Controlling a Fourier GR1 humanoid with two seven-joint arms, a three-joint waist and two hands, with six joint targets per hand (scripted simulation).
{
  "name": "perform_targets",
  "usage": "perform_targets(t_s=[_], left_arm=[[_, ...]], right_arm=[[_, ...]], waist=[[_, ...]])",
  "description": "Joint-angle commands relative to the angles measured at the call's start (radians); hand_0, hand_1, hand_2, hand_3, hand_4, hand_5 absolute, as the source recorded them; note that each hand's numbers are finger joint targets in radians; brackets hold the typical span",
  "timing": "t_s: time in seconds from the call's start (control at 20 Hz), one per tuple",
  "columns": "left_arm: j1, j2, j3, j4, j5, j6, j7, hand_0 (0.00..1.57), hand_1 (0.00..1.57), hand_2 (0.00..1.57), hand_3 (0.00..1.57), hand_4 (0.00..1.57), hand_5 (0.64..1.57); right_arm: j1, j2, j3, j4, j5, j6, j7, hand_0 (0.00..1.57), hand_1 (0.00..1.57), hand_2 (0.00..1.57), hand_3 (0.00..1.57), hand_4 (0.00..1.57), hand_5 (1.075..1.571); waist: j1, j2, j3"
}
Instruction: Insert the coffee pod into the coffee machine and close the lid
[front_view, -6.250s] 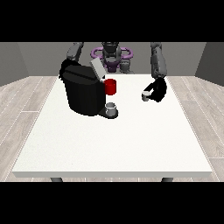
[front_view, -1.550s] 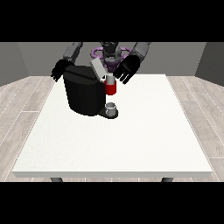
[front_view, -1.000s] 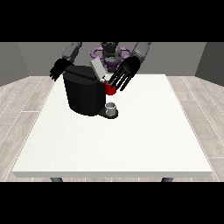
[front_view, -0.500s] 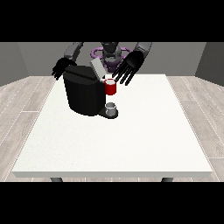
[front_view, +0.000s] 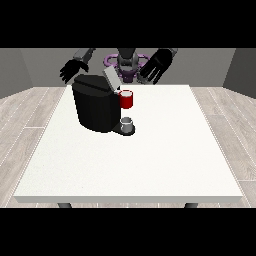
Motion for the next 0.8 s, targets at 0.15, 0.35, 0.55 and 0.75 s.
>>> perform_targets(t_s=[0.15, 0.35, 0.55, 0.75], left_arm=[[0.148, -0.131, 0.205, 0.011, 0.251, 0.005, -0.054, 0.00, 0.00, 0.00, 0.00, 0.26, 1.571], [0.233, -0.201, 0.213, -0.007, 0.293, 0.007, -0.098, 0.00, 0.00, 0.00, 0.00, 0.00, 1.571], [0.330, -0.241, 0.218, -0.020, 0.317, 0.019, -0.096, 0.00, 0.00, 0.00, 0.00, 0.19, 1.571], [0.401, -0.284, 0.224, -0.063, 0.379, -0.039, -0.121, 0.00, 0.00, 0.00, 0.00, 0.09, 1.571]], right_arm=[[0.073, -0.049, 0.010, -0.043, 0.020, 0.026, 0.018, 0.00, 0.00, 0.00, 0.00, 0.36, 1.571], [0.030, -0.087, 0.009, -0.070, -0.023, 0.104, 0.053, 0.00, 0.00, 0.00, 0.00, 0.37, 1.571], [0.012, -0.111, 0.036, -0.139, -0.016, 0.116, 0.159, 0.00, 0.00, 0.00, 0.00, 0.00, 1.571], [0.021, -0.119, 0.006, -0.111, -0.037, 0.140, 0.101, 0.00, 0.00, 0.00, 0.00, 0.00, 1.571]], waist=[[0.082, -0.156, -0.0030], [0.142, -0.200, -0.0010], [0.172, -0.296, -0.0008], [0.254, -0.292, 0.0003]])
